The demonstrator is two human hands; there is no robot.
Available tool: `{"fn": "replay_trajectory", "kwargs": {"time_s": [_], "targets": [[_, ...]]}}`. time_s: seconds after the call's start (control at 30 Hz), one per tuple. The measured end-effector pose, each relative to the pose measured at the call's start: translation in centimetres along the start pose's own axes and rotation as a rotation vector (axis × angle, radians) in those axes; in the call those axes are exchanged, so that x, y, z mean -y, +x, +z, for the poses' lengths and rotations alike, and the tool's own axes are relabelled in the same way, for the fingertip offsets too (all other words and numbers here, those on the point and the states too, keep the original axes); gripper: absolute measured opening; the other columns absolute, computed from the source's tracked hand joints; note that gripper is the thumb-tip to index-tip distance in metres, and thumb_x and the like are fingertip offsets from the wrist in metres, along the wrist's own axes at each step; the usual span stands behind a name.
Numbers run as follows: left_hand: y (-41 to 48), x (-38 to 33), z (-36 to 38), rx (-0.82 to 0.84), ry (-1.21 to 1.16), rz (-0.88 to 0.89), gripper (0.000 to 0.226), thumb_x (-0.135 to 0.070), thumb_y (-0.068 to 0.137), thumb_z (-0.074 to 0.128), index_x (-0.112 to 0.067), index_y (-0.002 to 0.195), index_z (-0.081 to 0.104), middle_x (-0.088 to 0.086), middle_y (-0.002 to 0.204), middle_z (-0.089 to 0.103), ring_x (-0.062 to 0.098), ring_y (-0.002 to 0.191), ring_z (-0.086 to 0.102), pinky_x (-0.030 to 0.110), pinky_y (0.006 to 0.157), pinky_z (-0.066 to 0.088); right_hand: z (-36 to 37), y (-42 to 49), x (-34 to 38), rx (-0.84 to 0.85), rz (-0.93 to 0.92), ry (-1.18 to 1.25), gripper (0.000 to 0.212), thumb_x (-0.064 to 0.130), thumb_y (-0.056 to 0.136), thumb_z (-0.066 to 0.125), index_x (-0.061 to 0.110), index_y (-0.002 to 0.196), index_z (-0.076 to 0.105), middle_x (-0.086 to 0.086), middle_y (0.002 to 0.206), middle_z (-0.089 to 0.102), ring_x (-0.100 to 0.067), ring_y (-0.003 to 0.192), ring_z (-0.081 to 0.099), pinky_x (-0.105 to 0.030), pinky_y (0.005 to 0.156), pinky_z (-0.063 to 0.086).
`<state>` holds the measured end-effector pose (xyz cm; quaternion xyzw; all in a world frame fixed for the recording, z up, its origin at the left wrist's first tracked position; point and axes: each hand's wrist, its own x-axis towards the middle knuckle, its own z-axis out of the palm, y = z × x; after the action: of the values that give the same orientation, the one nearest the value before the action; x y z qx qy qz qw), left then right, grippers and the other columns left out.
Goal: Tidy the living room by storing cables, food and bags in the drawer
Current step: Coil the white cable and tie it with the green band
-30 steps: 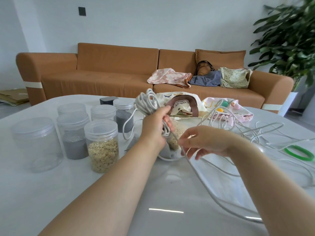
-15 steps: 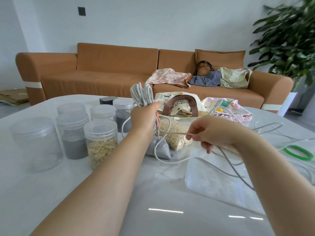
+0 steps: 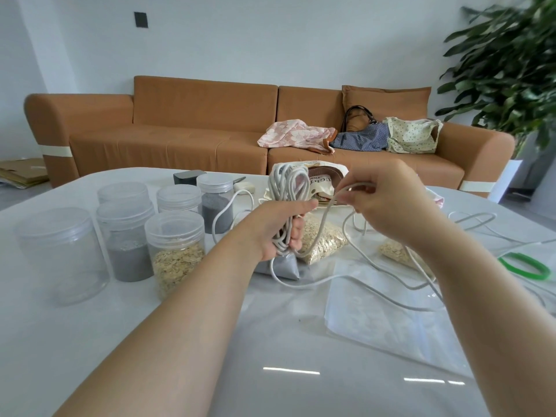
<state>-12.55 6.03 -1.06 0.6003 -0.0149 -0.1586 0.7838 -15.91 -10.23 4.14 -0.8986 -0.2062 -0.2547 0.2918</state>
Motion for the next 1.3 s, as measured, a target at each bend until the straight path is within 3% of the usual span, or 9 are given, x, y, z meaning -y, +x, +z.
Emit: {"fn": "replay_trajectory", "kwargs": {"time_s": [0.17,0.37,0.47,0.57,0.67,0.9,1.03,1.13,1.3], "targets": [[-0.4,0.4,0.6,0.24,-0.002,-0.091,0.047,-0.05,0.056,0.07,-0.015,0.072,0.044,-0.006,0.044,0.039,0.004,0.034,0.034,0.012,0.036,0.029,0.3,-0.2,-0.2,0.027,0.004,0.149,0.028,-0.006,0.087,0.052,0.014,0.077,0.068,-0.002,0.057,0.059,-0.003,0.043,0.047,-0.009,0.045,0.032],[-0.2,0.8,0.9,0.44,0.033,-0.147,0.083,-0.056,0.019,0.089,-0.013,0.08,0.052,-0.006,0.045,0.041,0.004,0.035,0.037,0.014,0.036,0.033,0.7,-0.2,-0.7,-0.102,0.048,0.153,0.018,-0.001,0.082,0.063,0.013,0.074,0.07,0.001,0.058,0.062,-0.001,0.047,0.049,-0.009,0.048,0.036],[-0.4,0.9,0.8,0.499,0.113,-0.154,0.078,-0.054,0.024,0.091,-0.011,0.08,0.056,-0.005,0.046,0.041,0.005,0.036,0.036,0.014,0.036,0.032,0.8,-0.2,-0.7,-0.156,0.074,0.147,0.011,0.005,0.076,0.072,0.015,0.072,0.07,0.007,0.064,0.064,-0.007,0.06,0.059,-0.021,0.06,0.049],[-0.7,0.9,0.8,0.488,0.228,-0.146,0.049,-0.034,0.05,0.092,-0.009,0.077,0.059,-0.004,0.046,0.04,0.006,0.035,0.035,0.014,0.035,0.03,1.0,-0.4,-0.6,-0.171,0.078,0.145,0.011,0.007,0.073,0.075,0.016,0.07,0.07,0.008,0.064,0.065,-0.01,0.063,0.062,-0.023,0.061,0.05],[-1.2,0.6,0.9,0.445,0.296,-0.153,0.015,-0.02,0.071,0.064,-0.008,0.075,0.057,-0.003,0.046,0.04,0.006,0.036,0.034,0.015,0.035,0.028,1.1,-0.4,-0.5,-0.176,0.079,0.179,0.014,0.007,0.071,0.077,0.018,0.067,0.07,0.009,0.063,0.065,-0.006,0.058,0.058,-0.018,0.056,0.047],[-0.9,1.2,1.1,0.474,0.29,-0.229,0.031,-0.02,0.079,0.056,-0.014,0.049,0.056,0.002,0.054,0.054,0.012,0.045,0.055,0.016,0.042,0.042,1.4,-0.5,-0.5,-0.167,0.085,0.317,0.014,0.001,0.073,0.074,0.015,0.069,0.072,0.01,0.063,0.065,0.001,0.056,0.056,-0.011,0.057,0.045],[-0.9,1.2,0.9,0.469,0.236,-0.25,0.031,-0.009,0.095,0.046,-0.008,0.066,0.057,0.006,0.056,0.064,0.02,0.059,0.069,0.025,0.053,0.055,1.7,-0.5,-0.6,-0.16,0.092,0.361,0.02,0.001,0.072,0.074,0.018,0.066,0.07,0.014,0.06,0.064,0.003,0.054,0.056,-0.01,0.055,0.044],[-1.1,1.3,1.0,0.448,0.348,-0.22,0.016,-0.003,0.095,0.045,-0.011,0.088,0.057,0.0,0.048,0.054,0.012,0.047,0.059,0.019,0.045,0.047,1.9,-0.4,-0.7,-0.163,0.108,0.38,0.021,0.005,0.072,0.075,0.022,0.061,0.068,0.012,0.051,0.062,0.0,0.049,0.053,-0.013,0.049,0.043],[-1.5,1.3,1.9,0.531,0.536,-0.245,0.013,-0.004,0.093,0.051,-0.014,0.089,0.058,-0.007,0.041,0.035,0.004,0.036,0.033,0.013,0.04,0.027,1.8,0.0,-1.7,-0.218,0.249,0.405,0.017,0.02,0.073,0.078,0.011,0.062,0.07,0.0,0.042,0.049,-0.009,0.037,0.039,-0.023,0.042,0.035]]}}
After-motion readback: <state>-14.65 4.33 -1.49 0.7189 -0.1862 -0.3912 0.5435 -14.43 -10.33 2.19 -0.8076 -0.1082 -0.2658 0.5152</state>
